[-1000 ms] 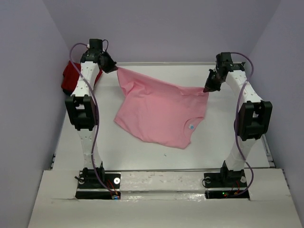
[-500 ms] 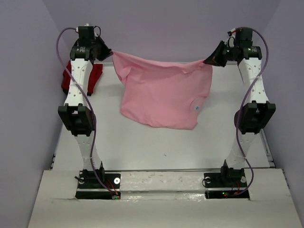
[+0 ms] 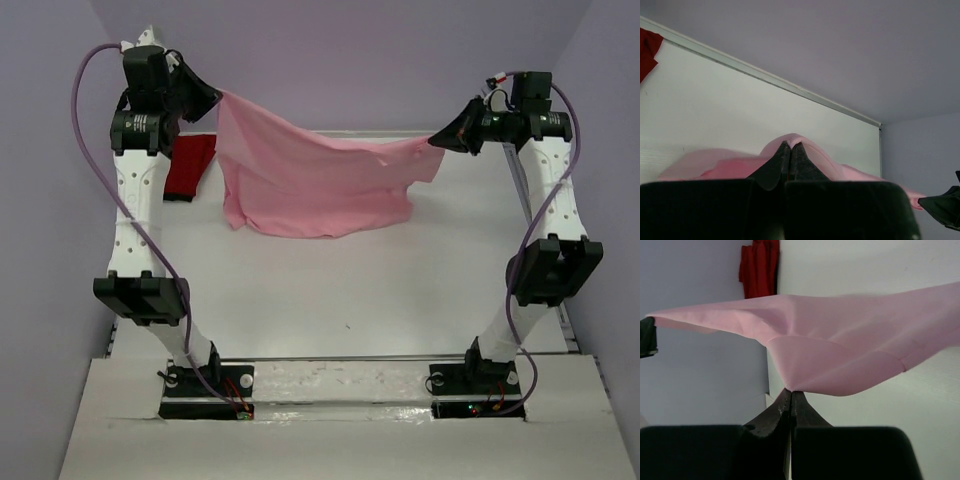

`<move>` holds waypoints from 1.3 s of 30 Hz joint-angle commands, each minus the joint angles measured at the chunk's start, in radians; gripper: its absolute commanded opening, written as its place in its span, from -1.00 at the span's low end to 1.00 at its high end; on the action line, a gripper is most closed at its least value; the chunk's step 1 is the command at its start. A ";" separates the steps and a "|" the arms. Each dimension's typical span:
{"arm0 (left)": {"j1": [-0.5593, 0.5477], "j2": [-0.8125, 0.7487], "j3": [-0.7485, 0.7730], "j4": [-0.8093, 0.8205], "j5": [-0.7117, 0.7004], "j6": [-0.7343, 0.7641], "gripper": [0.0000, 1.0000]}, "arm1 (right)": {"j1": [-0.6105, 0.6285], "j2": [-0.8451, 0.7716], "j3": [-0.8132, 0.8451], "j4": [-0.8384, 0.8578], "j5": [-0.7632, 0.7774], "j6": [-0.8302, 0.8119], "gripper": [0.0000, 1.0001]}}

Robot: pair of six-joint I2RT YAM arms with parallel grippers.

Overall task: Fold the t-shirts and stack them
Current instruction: Flatten out the tshirt

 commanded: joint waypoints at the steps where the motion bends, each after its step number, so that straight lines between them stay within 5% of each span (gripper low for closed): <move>1: 0.012 -0.099 -0.047 0.031 0.014 -0.005 -1.00 | -0.037 -0.143 -0.042 0.094 -0.121 0.092 -1.00; 12: 0.013 -0.330 -0.221 0.003 0.025 -0.035 -1.00 | -0.093 -0.301 -0.246 0.149 -0.395 0.310 -1.00; 20: 0.015 -0.493 -0.387 -0.044 0.118 -0.104 -1.00 | -0.093 -0.457 -0.400 0.169 -0.461 0.483 -1.00; 29: 0.015 -0.519 -0.203 -0.345 0.094 -0.022 -1.00 | -0.093 -0.597 -0.382 0.171 -0.553 0.614 -1.00; 35: 0.015 -0.570 -0.171 -0.361 0.108 -0.003 -1.00 | -0.093 -0.664 -0.339 0.223 -0.638 0.591 -1.00; 39: 0.015 -0.561 -0.009 -0.428 0.089 0.022 -1.00 | -0.093 -0.743 -0.375 0.238 -0.627 0.574 -1.00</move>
